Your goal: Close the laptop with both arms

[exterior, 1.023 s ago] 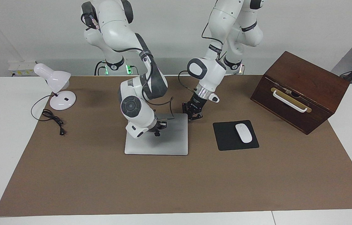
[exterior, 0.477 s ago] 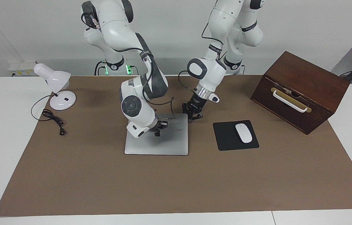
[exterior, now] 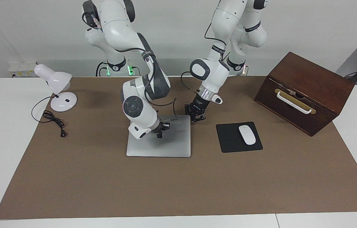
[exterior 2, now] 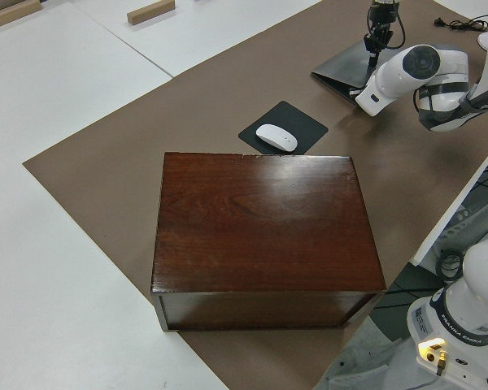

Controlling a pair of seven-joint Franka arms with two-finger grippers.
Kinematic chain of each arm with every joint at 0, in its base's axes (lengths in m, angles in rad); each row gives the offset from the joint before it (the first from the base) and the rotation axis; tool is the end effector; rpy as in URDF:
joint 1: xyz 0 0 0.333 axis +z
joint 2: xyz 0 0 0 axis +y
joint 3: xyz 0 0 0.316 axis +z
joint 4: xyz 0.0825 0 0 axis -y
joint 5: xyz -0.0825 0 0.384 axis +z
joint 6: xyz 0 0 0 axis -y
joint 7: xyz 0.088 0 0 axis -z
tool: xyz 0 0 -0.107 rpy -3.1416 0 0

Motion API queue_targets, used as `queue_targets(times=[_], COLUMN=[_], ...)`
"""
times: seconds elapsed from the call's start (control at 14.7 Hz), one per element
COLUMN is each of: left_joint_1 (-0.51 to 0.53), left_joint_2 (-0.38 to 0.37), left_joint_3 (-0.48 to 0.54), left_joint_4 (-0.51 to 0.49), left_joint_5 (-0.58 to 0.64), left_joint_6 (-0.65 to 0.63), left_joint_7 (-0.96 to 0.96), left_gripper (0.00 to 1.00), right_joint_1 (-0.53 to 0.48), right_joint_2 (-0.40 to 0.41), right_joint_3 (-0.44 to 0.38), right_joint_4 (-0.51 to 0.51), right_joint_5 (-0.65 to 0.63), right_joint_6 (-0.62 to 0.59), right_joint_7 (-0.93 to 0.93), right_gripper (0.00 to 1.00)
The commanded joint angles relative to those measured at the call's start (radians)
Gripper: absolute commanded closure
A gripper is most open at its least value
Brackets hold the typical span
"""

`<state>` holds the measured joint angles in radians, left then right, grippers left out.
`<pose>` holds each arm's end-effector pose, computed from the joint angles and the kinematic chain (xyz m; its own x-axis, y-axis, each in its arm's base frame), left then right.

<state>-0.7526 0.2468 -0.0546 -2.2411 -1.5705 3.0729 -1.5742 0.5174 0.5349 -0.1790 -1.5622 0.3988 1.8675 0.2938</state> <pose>0.4210 -0.3233 0.2742 -0.5579 0.5647 -0.6081 0.7461 0.6622 -0.0697 0.6160 0.2650 0.3243 0.9537 -0.0697 -0.2925 -0.1250 -0.9766 -0.1749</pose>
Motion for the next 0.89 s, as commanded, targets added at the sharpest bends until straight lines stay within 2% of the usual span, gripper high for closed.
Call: queue_targets(times=[0.0, 0.82], left_joint_1=[0.019, 0.064], left_joint_2=[0.012, -0.001], left_joint_3=[0.006, 0.006], left_joint_4=[-0.046, -0.038], left_joint_5=[-0.02, -0.014], left_joint_6=[0.01, -0.034], left_joint_7=[0.029, 0.089], left_gripper=[1.0, 1.0], right_joint_1=[0.006, 0.006], right_joint_2=[-0.019, -0.018], right_joint_3=[0.006, 0.006], right_joint_4=[-0.044, -0.027], right_joint_5=[0.026, 0.031], right_joint_6=[0.033, 0.019], right_joint_7=[0.021, 0.024], right_gripper=[1.0, 1.0])
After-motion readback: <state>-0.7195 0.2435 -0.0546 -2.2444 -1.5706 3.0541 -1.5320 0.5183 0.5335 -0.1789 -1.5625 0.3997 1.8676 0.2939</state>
